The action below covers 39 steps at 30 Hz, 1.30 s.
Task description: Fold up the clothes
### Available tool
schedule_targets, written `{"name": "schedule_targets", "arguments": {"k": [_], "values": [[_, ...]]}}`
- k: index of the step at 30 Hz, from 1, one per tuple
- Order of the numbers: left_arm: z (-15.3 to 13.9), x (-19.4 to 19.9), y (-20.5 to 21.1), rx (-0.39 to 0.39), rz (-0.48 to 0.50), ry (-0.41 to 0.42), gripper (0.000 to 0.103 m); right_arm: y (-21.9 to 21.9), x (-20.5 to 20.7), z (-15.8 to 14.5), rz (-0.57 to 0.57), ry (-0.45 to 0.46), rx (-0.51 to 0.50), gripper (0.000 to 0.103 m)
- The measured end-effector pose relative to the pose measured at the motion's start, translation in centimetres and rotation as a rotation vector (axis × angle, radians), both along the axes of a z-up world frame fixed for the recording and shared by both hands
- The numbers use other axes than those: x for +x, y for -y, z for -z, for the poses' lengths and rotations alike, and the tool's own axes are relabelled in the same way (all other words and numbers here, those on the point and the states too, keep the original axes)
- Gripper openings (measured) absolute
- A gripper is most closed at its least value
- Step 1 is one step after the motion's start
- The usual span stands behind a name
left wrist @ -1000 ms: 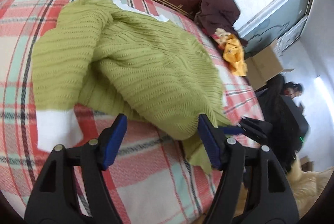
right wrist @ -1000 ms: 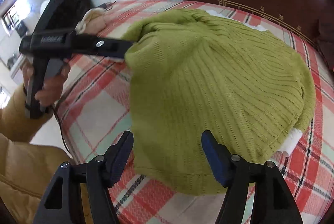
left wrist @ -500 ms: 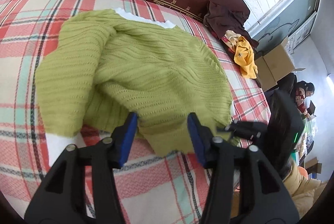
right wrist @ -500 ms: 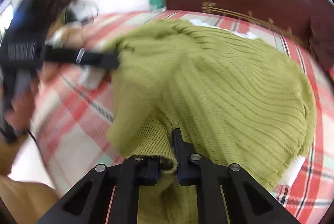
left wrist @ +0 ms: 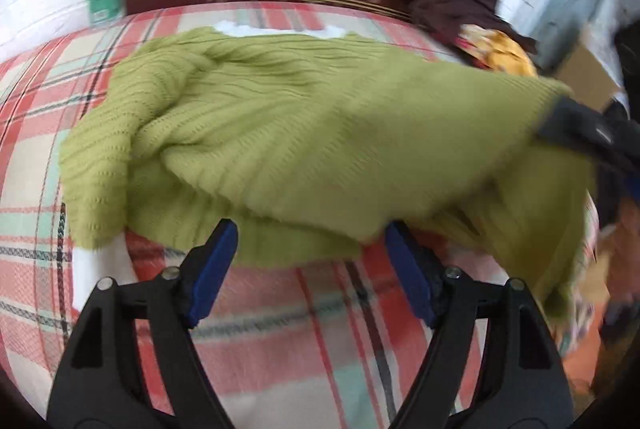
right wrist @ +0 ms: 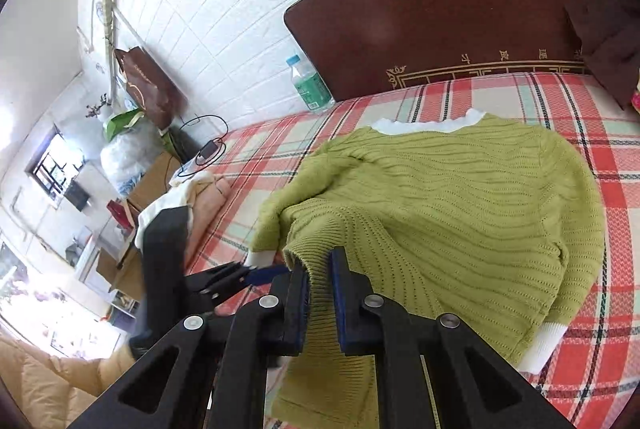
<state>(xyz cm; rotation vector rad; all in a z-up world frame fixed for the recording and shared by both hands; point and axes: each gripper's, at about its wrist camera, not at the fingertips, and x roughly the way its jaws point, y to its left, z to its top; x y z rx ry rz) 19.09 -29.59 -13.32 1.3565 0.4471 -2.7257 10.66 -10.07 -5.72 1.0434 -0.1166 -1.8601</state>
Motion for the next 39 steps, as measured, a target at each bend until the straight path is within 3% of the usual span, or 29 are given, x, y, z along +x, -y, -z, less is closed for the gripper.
{"name": "schedule_targets", "arguments": {"k": [1, 3, 4, 9, 11, 13, 14, 16, 21, 22, 23, 24, 25, 26, 28, 30, 32, 34, 37, 39], "values": [[0.3, -0.6, 0.4, 0.002, -0.034, 0.002, 0.068, 0.0, 0.1, 0.0, -0.003, -0.004, 0.008, 0.01], [0.3, -1.3, 0.9, -0.004, -0.066, 0.006, 0.023, 0.1, 0.5, 0.4, -0.01, -0.008, 0.026, 0.01], [0.0, -1.3, 1.3, -0.003, -0.082, -0.001, 0.01, 0.2, 0.6, 0.7, -0.009, -0.017, 0.046, 0.01], [-4.1, 0.7, 3.3, -0.037, -0.083, -0.101, 0.009, 0.2, 1.5, 2.2, -0.003, -0.098, 0.175, 0.017], [-5.7, 1.6, 4.2, -0.026, -0.039, -0.108, 0.009, 0.5, 2.6, 3.0, -0.045, -0.118, 0.206, 0.047], [-6.9, 2.5, 5.0, -0.031, 0.004, -0.09, 0.009, 1.3, 4.5, 3.5, -0.102, -0.176, 0.237, 0.063], [-7.4, 2.8, 5.2, -0.05, 0.023, -0.077, 0.009, 1.9, 5.6, 3.8, -0.133, -0.216, 0.258, 0.071], [-8.2, 3.6, 5.5, -0.031, 0.062, -0.039, 0.009, 3.4, 7.6, 4.8, -0.194, -0.287, 0.314, 0.074], [-8.8, 5.1, 4.8, -0.003, 0.175, 0.082, 0.009, 5.6, 10.8, 8.1, -0.309, -0.4, 0.48, 0.074], [-8.5, 5.2, 4.7, 0.006, 0.196, 0.114, 0.009, 5.6, 11.0, 8.7, -0.321, -0.41, 0.507, 0.07], [-8.2, 5.4, 4.5, 0.008, 0.206, 0.138, 0.009, 5.4, 10.9, 9.0, -0.332, -0.397, 0.521, 0.053], [-7.9, 5.5, 4.4, 0.01, 0.218, 0.159, 0.009, 5.0, 10.6, 9.0, -0.338, -0.378, 0.527, 0.043], [-7.6, 5.6, 4.3, 0.014, 0.233, 0.181, 0.009, 4.4, 10.1, 8.6, -0.336, -0.348, 0.52, 0.017], [-7.3, 5.8, 4.2, 0.017, 0.248, 0.204, 0.009, 3.9, 9.6, 8.1, -0.333, -0.317, 0.514, 0.013], [-6.6, 6.0, 3.9, 0.024, 0.278, 0.249, 0.009, 2.2, 8.4, 6.5, -0.33, -0.251, 0.48, 0.013], [-8.1, 6.7, 3.2, 0.025, 0.325, 0.266, 0.009, 0.1, 7.6, 3.9, -0.335, -0.21, 0.447, 0.012], [-10.0, 7.6, 2.1, 0.007, 0.392, 0.269, 0.009, -1.9, 7.7, 0.8, -0.339, -0.207, 0.425, 0.012], [-11.6, 8.9, 0.0, -0.061, 0.505, 0.272, 0.01, -4.0, 8.5, -2.3, -0.367, -0.239, 0.409, 0.013], [-8.6, 9.8, -2.5, -0.062, 0.644, 0.396, 0.02, -6.3, 9.4, -4.0, -0.363, -0.301, 0.457, 0.014], [-5.3, 10.0, -3.4, -0.077, 0.684, 0.476, 0.021, -6.2, 9.5, -1.6, -0.382, -0.243, 0.508, 0.015]]}}
